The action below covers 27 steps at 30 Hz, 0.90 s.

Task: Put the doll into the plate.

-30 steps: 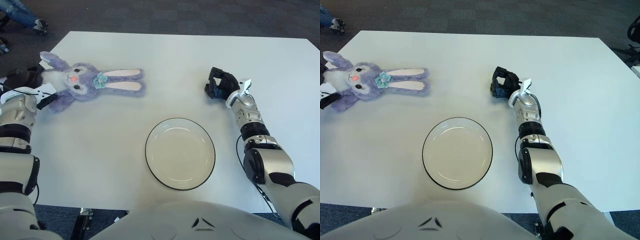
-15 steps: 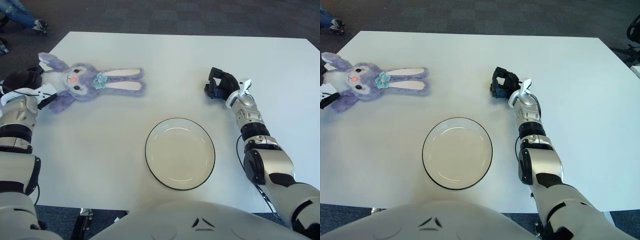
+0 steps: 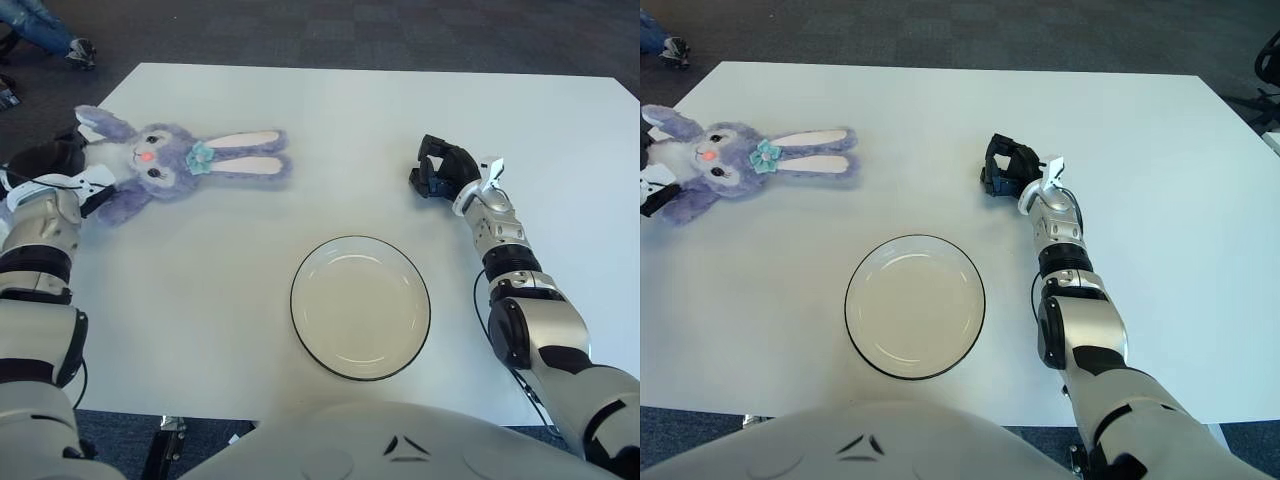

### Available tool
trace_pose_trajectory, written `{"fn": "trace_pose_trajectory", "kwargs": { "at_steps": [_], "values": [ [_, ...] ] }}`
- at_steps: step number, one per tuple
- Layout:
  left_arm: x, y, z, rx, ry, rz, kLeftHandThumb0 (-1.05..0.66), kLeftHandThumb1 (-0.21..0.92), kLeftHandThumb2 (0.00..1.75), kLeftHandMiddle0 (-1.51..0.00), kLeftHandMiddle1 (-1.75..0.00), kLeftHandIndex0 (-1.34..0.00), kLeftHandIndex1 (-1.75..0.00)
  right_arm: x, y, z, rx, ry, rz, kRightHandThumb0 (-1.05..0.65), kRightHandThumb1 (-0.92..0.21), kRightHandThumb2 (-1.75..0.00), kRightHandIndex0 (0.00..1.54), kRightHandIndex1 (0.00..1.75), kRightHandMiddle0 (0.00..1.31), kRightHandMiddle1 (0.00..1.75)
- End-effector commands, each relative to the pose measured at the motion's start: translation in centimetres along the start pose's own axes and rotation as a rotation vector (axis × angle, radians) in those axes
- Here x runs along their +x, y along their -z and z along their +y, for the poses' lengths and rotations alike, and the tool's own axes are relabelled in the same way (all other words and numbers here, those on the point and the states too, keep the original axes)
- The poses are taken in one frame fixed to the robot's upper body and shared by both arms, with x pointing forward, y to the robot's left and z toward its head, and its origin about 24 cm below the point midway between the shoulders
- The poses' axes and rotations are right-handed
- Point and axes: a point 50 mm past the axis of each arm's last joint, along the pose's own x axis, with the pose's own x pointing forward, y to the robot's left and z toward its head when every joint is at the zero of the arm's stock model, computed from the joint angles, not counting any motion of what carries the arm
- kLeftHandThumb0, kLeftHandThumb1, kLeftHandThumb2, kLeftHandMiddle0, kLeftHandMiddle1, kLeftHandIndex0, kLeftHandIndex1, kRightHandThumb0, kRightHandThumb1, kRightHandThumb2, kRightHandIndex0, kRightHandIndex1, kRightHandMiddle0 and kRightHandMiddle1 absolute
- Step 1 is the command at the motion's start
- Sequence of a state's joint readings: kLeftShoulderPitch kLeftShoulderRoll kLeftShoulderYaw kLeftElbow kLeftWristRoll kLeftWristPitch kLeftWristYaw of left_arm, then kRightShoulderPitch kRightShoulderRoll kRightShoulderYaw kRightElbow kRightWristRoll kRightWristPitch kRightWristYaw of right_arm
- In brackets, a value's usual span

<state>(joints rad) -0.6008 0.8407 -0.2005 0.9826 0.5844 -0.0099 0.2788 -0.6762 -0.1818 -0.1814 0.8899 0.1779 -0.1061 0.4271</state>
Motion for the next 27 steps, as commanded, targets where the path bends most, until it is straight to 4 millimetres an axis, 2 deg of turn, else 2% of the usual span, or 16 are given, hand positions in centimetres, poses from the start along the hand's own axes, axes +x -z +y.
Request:
{"fn": "trace_pose_trajectory", "kwargs": {
  "at_steps": [1,5,8,24,27],
  "values": [
    [-2.0,-2.0,-1.2,-0.032,0.03,-0.062,0.57,0.09,1.59,-0.8,-1.75,-1.06,-1.75,-0.6,1.5,-0.3,0.018,0.013,0.062,-0.55,-0.14,-1.54,1.29,1.75,0.76,1.75],
    [-1.7,-1.7,-1.3,-0.061,0.022,-0.046,0.58,0.08,1.61,-0.81,-1.75,-1.08,-1.75,-0.6,1.5,-0.3,0.018,0.017,0.073,-0.55,-0.14,-1.53,1.29,1.75,0.76,1.75],
    [-2.1,-3.4,-0.8,-0.1,-0.001,-0.07,0.58,0.07,1.62,-0.82,-1.75,-1.09,-1.75,-0.6,1.5,-0.3,0.024,0.015,0.072,-0.55,-0.14,-1.53,1.29,1.75,0.76,1.75],
    [-1.9,-4.3,-0.6,-0.15,-0.094,-0.097,0.61,0.03,1.68,-0.86,-1.75,-1.12,-1.75,-0.6,1.6,-0.2,0.022,0.009,0.081,-0.55,-0.16,-1.51,1.27,1.75,0.75,1.75],
    [-2.1,-5.1,-0.3,-0.156,-0.112,-0.127,0.62,0.01,1.69,-0.87,-1.75,-1.14,-1.75,-0.6,1.6,-0.2,0.019,0.017,0.088,-0.54,-0.16,-1.51,1.27,1.75,0.75,1.75]
  ]
}}
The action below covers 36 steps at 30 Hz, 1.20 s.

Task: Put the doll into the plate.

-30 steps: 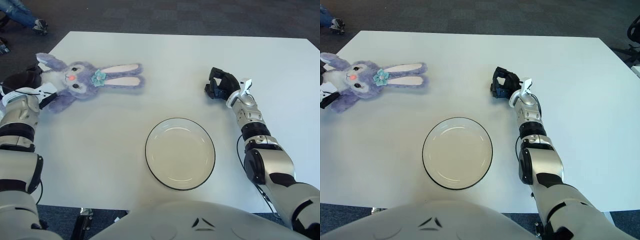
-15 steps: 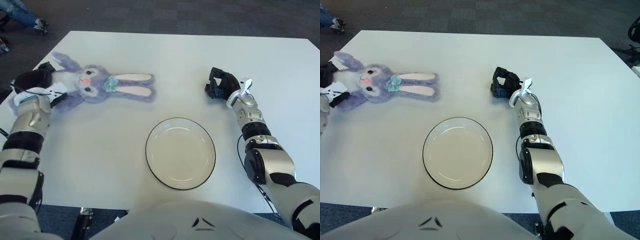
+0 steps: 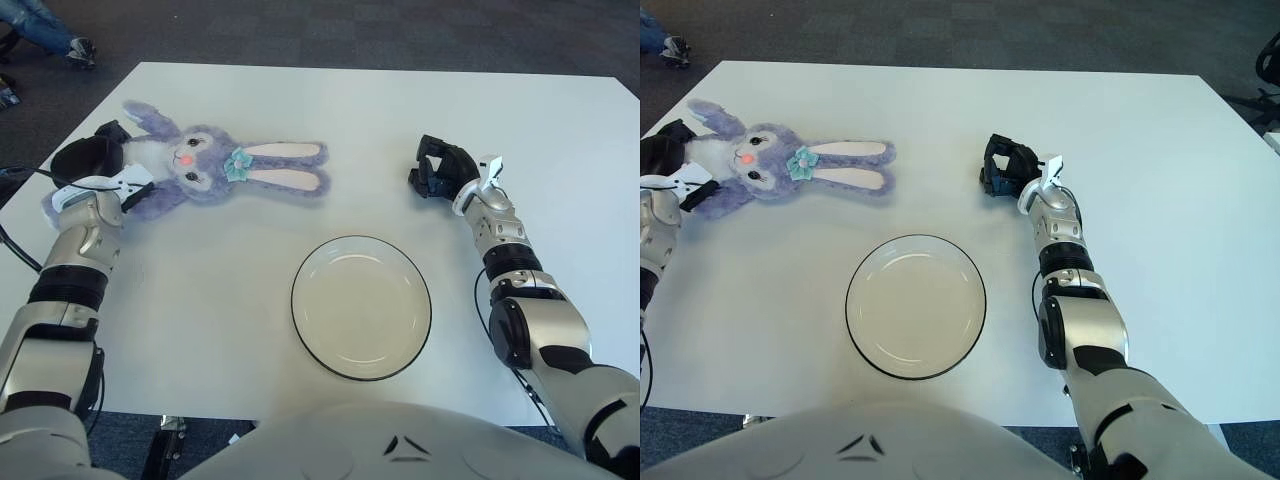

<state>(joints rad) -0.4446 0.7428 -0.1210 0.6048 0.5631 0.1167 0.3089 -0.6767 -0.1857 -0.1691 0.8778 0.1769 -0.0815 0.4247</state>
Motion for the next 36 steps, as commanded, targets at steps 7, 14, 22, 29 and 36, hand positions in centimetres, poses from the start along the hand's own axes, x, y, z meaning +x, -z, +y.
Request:
{"fn": "trace_pose_trajectory", "kwargs": {
  "at_steps": [7,14,22,29,36],
  "values": [
    [-0.4,-1.8,0.6,-0.02,-0.034,-0.083,0.63,0.0,1.71,-0.89,-1.75,-1.17,-1.75,-0.6,1.7,-0.3,0.019,0.026,0.074,-0.54,-0.16,-1.51,1.27,1.75,0.74,1.75],
    [-0.6,-2.8,1.0,-0.026,-0.054,-0.126,0.64,-0.02,1.73,-0.9,-1.75,-1.19,-1.75,-0.6,1.7,-0.3,0.006,0.019,0.066,-0.54,-0.16,-1.5,1.27,1.75,0.74,1.75],
    [-0.5,-3.6,1.2,-0.045,-0.062,-0.142,0.65,-0.02,1.74,-0.91,-1.75,-1.19,-1.75,-0.6,1.8,-0.3,0.004,0.006,0.053,-0.54,-0.17,-1.5,1.27,1.75,0.74,1.75],
    [-0.7,-5.3,1.4,-0.066,-0.075,-0.169,0.65,-0.03,1.75,-0.92,-1.75,-1.2,-1.75,-0.6,1.9,-0.3,0.019,0.016,0.066,-0.54,-0.17,-1.5,1.28,1.75,0.74,1.75],
    [-1.6,-8.2,2.4,-0.102,-0.085,-0.226,0.65,-0.03,1.75,-0.92,-1.75,-1.17,-1.75,-0.7,1.8,-0.3,0.021,0.019,0.063,-0.54,-0.17,-1.5,1.28,1.75,0.74,1.75]
  ]
}}
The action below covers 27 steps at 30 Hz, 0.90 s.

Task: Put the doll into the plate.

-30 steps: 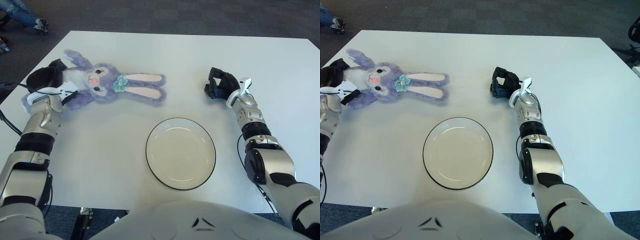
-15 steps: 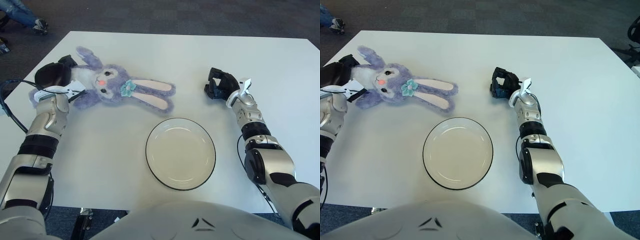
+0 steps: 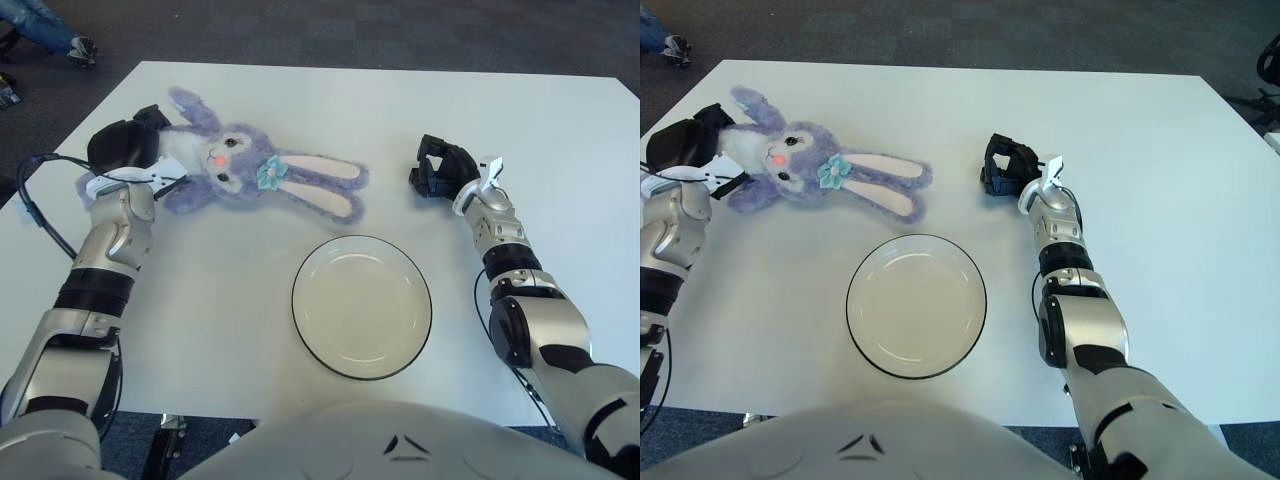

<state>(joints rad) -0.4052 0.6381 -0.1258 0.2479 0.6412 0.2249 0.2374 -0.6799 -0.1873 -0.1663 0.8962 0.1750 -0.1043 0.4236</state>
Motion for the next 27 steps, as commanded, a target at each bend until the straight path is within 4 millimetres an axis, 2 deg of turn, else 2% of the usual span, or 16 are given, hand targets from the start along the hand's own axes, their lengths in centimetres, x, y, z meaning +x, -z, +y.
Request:
{"fn": "trace_pose_trajectory", "kwargs": {
  "at_steps": [1,18,27],
  "values": [
    [0.1,-1.9,1.0,-0.018,-0.028,-0.053,0.65,-0.03,1.75,-0.92,-1.75,-1.17,-1.75,-0.7,1.7,-0.2,0.03,0.017,0.068,-0.54,-0.17,-1.5,1.28,1.75,0.74,1.75],
    [-0.3,-4.7,2.3,-0.154,-0.032,-0.154,0.64,-0.01,1.72,-0.9,-1.75,-1.23,-1.75,-0.9,1.7,-0.2,0.037,0.032,0.086,-0.54,-0.16,-1.51,1.28,1.75,0.74,1.75],
    [-0.8,-6.3,3.3,-0.164,-0.029,-0.182,0.64,-0.02,1.73,-0.9,-1.75,-1.25,-1.75,-1.2,1.5,-0.2,0.022,0.033,0.088,-0.54,-0.16,-1.51,1.28,1.75,0.74,1.75]
  ]
}}
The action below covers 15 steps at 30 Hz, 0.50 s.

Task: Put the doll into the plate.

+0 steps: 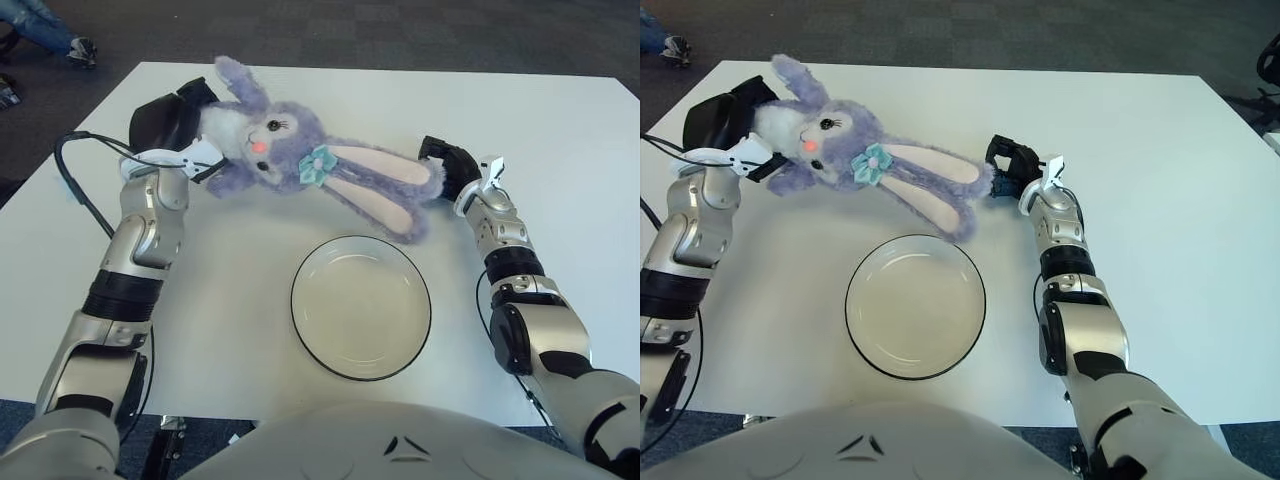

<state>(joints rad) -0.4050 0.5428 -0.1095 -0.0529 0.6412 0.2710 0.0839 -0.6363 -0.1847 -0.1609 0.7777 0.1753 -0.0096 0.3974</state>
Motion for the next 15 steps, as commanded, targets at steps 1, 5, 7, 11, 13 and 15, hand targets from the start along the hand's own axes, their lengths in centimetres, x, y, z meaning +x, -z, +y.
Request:
{"fn": "trace_pose_trajectory", "kwargs": {
  "at_steps": [1,5,7,11,13,15],
  "values": [
    [0.0,-0.7,0.8,0.01,-0.017,-0.015,0.64,-0.02,1.73,-0.9,-1.75,-1.25,-1.75,-0.8,1.7,-0.3,0.013,0.019,0.069,-0.54,-0.16,-1.51,1.28,1.75,0.74,1.75],
    [-0.1,-1.0,0.9,0.002,-0.013,-0.027,0.64,-0.02,1.73,-0.9,-1.75,-1.25,-1.75,-0.9,1.7,-0.4,0.005,0.023,0.074,-0.54,-0.16,-1.51,1.28,1.75,0.74,1.75],
    [-0.4,-1.3,1.0,-0.011,-0.011,-0.041,0.64,-0.02,1.73,-0.9,-1.75,-1.25,-1.75,-0.9,1.8,-0.5,0.002,0.026,0.08,-0.55,-0.16,-1.51,1.28,1.75,0.74,1.75],
    [-1.0,-2.1,1.2,-0.021,-0.009,-0.067,0.64,-0.02,1.73,-0.9,-1.75,-1.25,-1.75,-0.9,1.8,-0.5,0.006,0.027,0.083,-0.55,-0.16,-1.51,1.27,1.75,0.75,1.75],
    [-1.4,-2.9,1.5,-0.025,-0.008,-0.088,0.64,-0.02,1.74,-0.91,-1.75,-1.24,-1.75,-0.9,1.9,-0.5,0.011,0.025,0.083,-0.55,-0.16,-1.51,1.27,1.75,0.75,1.75],
    [-1.6,-3.2,1.6,-0.028,-0.004,-0.099,0.65,-0.03,1.74,-0.91,-1.75,-1.24,-1.75,-0.9,1.9,-0.5,0.016,0.023,0.08,-0.55,-0.16,-1.51,1.28,1.75,0.75,1.75]
  ]
}}
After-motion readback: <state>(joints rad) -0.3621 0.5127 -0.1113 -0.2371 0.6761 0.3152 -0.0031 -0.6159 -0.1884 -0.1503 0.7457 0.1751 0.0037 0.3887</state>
